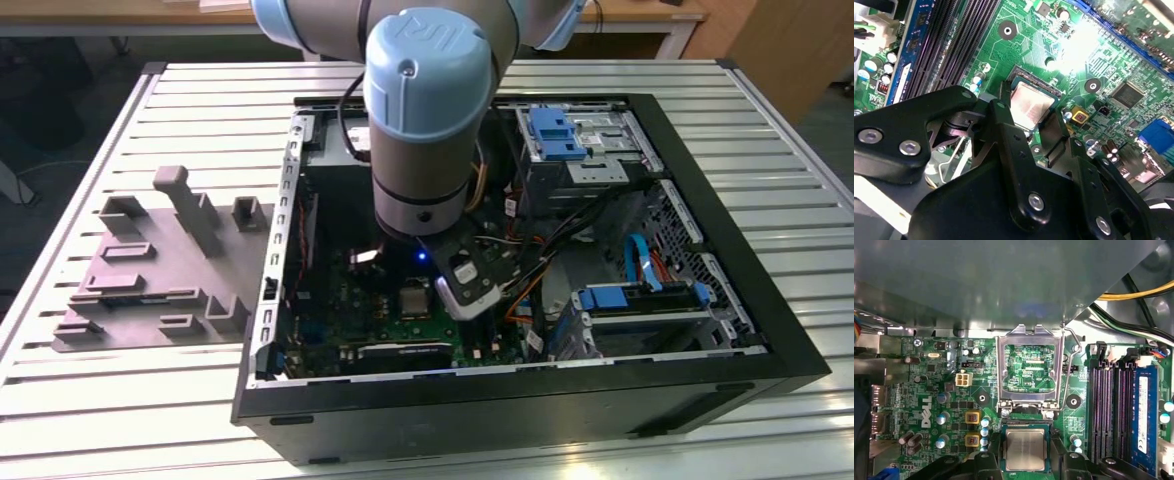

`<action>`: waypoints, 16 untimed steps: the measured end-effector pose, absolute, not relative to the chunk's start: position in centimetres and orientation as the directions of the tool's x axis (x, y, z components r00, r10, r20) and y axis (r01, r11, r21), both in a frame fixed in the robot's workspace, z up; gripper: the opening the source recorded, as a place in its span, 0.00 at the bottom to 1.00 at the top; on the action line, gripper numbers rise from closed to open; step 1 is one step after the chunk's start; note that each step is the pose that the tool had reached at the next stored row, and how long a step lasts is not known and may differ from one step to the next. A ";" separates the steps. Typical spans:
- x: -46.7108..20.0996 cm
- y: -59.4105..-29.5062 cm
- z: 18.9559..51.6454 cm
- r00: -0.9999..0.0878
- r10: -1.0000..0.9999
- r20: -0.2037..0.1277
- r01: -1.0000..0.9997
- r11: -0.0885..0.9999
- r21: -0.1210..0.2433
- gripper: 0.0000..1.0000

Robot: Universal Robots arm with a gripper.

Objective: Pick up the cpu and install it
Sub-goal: 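Place the cpu into insertion slot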

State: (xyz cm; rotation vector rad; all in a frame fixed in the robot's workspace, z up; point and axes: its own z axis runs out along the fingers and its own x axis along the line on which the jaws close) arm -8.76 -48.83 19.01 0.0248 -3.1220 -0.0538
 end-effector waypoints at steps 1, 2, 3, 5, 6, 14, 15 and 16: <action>-8.8 -48.8 18.9 -1.000 -0.016 0.019 -0.015 0.999 0.035 0.47; -8.8 -48.8 18.9 -1.000 -0.016 0.019 -0.015 0.999 0.034 0.47; -8.8 -48.8 18.9 -1.000 -0.016 0.019 -0.015 0.999 0.034 0.47; -8.8 -48.8 18.9 -1.000 -0.016 0.019 -0.015 0.999 0.034 0.47; -8.8 -48.8 18.9 -1.000 -0.016 0.019 -0.015 0.999 0.034 0.47; -8.8 -48.8 18.9 -1.000 -0.016 0.019 -0.015 0.999 0.035 0.47; -8.8 -48.8 18.9 -1.000 -0.016 0.019 -0.015 0.999 0.035 0.47; -8.8 -48.8 19.0 -1.000 -0.016 0.019 -0.015 0.999 0.035 0.47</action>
